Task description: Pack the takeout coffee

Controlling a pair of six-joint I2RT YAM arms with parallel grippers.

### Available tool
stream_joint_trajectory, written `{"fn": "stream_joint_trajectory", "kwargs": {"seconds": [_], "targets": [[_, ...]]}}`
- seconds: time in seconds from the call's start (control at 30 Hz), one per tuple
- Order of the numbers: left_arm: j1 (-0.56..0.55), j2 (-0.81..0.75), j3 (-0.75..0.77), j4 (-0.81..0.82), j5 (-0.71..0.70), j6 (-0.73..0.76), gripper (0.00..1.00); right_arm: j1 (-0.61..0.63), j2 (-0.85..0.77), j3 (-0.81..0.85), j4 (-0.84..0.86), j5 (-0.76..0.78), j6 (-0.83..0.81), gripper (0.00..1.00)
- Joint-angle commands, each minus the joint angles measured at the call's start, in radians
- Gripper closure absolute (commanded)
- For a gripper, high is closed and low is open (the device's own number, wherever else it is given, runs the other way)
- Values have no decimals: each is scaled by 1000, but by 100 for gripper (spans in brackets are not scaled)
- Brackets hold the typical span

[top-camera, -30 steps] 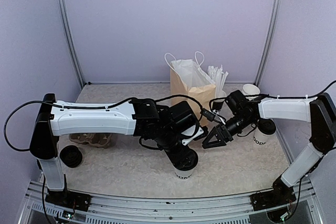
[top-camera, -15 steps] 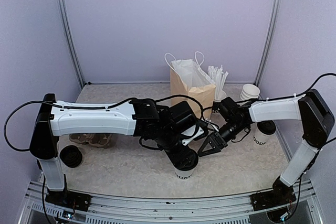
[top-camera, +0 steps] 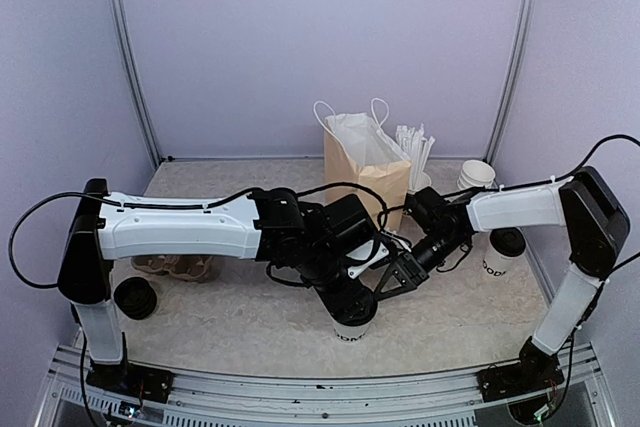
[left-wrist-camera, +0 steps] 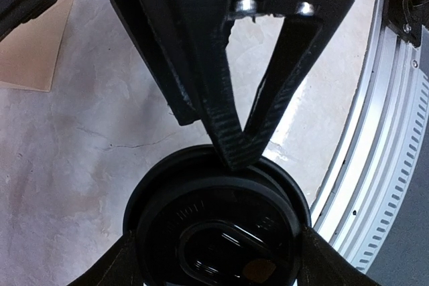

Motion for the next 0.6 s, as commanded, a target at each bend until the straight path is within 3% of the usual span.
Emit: {"fn": "stream_joint_trajectory", "kwargs": {"seconds": [0.0, 0.27, 0.57], "targets": [[-11, 63, -64, -22, 43, 4, 33, 17, 93, 9, -9, 245, 23, 59], [-8, 40, -82, -10, 0, -4, 31, 16, 68, 57, -43, 165, -33, 64], [7, -93, -41, 74, -94, 13, 16, 15, -73, 53, -54, 65, -85, 50]]}}
